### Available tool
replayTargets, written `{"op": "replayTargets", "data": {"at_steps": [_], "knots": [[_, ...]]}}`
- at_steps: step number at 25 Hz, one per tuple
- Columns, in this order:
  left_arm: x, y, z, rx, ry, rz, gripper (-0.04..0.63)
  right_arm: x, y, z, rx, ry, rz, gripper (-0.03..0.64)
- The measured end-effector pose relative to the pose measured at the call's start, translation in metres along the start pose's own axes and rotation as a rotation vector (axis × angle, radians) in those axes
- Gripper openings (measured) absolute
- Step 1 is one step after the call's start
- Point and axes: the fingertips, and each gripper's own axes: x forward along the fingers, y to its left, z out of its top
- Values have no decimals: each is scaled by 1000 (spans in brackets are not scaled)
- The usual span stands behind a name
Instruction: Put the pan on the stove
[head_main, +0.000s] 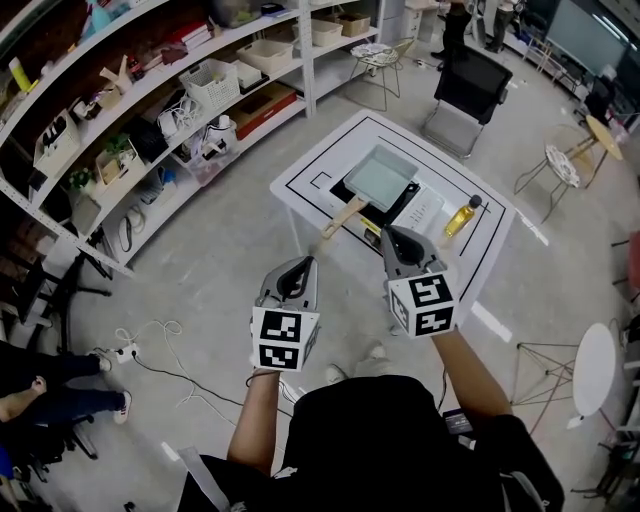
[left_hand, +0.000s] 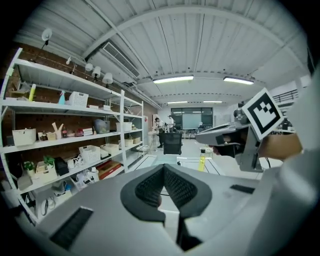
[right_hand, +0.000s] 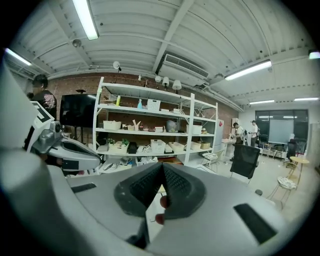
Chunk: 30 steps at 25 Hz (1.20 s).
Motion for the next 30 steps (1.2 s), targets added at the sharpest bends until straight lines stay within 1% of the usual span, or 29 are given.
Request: {"op": "replayTargets", "data": {"at_steps": [7,11,14,19,26,30], "knots": [[-4,-3,17,-5,-48,18,11,-6,1,6,-1,-28,16,2],[1,-5,23,-27,-49,47,11,-9,-6,7,1,-36,27,2],[3,-11,31,-44,-58,65,11,-13,-13,9,-1,-38,37,2],[4,-25,41,-44,-80,89,11,-21,-25,11,-9,-45,57,2],[-3,-43,53,-70,-115,127,11,-37,-29,12,-23,-56,101,2],[-7,-51,56,-72,-124,145,11,-43,-31,12,-22,-58,119,2]]}}
